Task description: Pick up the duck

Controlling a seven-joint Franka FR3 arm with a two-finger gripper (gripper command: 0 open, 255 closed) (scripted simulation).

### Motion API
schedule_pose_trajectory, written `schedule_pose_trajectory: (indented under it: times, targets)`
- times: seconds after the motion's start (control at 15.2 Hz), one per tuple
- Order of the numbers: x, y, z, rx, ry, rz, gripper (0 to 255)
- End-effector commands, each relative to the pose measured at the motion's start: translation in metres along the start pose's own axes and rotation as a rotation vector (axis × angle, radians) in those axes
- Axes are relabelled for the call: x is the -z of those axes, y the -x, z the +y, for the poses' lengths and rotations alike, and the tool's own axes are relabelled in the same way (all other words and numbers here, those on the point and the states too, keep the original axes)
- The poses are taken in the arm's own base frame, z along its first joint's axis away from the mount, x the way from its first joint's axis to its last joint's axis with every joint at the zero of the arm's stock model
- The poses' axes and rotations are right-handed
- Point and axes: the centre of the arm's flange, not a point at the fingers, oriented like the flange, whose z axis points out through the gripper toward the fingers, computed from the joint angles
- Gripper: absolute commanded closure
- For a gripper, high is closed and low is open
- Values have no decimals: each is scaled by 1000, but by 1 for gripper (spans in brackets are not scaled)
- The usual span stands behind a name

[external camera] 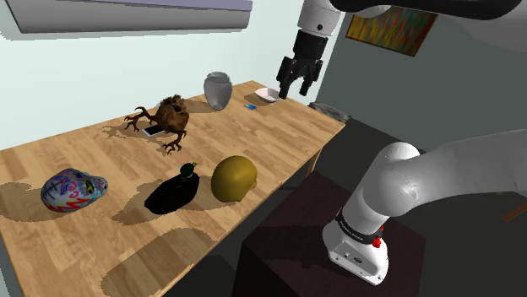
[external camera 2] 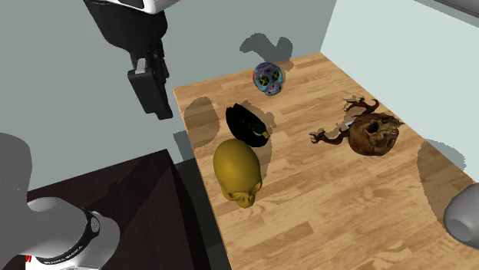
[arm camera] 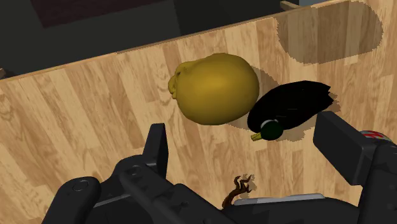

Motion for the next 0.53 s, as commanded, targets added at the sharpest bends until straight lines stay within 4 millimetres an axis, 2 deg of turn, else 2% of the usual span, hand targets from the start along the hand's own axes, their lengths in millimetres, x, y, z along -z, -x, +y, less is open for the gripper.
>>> schedule_pose_trajectory:
  times: [0.0, 0.46]
  targets:
    - [0, 0, 0, 0, 0, 0, 0]
    - [-69, -50, -39, -99, -19, -41, 0]
